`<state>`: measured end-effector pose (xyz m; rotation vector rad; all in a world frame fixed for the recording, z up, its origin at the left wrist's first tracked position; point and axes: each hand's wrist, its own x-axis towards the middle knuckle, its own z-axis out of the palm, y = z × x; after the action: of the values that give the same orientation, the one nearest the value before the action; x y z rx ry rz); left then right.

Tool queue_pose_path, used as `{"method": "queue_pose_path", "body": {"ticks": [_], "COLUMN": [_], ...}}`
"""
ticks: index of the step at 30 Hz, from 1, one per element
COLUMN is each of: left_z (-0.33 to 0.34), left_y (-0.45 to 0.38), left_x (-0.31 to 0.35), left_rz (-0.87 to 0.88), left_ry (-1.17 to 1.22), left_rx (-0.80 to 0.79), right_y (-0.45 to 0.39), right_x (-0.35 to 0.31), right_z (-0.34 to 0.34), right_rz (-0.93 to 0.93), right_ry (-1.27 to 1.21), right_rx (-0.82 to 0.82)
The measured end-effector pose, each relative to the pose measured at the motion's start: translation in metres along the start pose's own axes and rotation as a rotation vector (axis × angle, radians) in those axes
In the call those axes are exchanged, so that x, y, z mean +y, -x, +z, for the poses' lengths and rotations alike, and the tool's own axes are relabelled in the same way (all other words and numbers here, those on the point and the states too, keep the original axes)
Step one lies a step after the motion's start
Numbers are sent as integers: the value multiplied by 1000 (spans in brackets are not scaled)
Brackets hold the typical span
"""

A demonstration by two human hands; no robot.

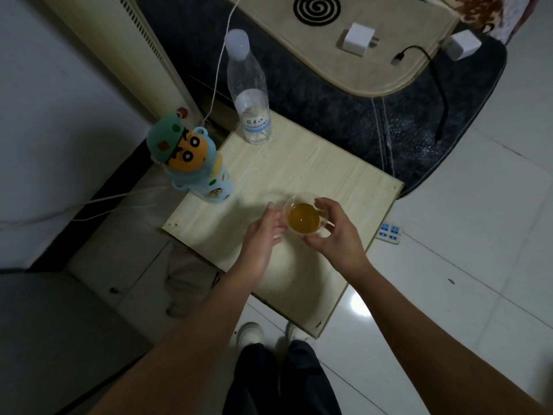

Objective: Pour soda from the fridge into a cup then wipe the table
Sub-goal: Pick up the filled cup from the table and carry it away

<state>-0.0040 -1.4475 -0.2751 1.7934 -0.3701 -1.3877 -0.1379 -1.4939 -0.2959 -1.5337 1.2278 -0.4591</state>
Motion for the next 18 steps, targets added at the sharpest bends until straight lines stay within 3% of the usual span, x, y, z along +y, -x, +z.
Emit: {"method": "queue_pose_path", "body": {"ticks": [18], "left_z": [7], "left_y": [-23], "left_x": [-22], "left_rz": [73], "left_ry": [-10], "left_rx": [21], "right_y": [-13], "right_x": [20], "right_z": [2], "right_rz": [106], "right_ry": [39], "right_rx": [-35]}}
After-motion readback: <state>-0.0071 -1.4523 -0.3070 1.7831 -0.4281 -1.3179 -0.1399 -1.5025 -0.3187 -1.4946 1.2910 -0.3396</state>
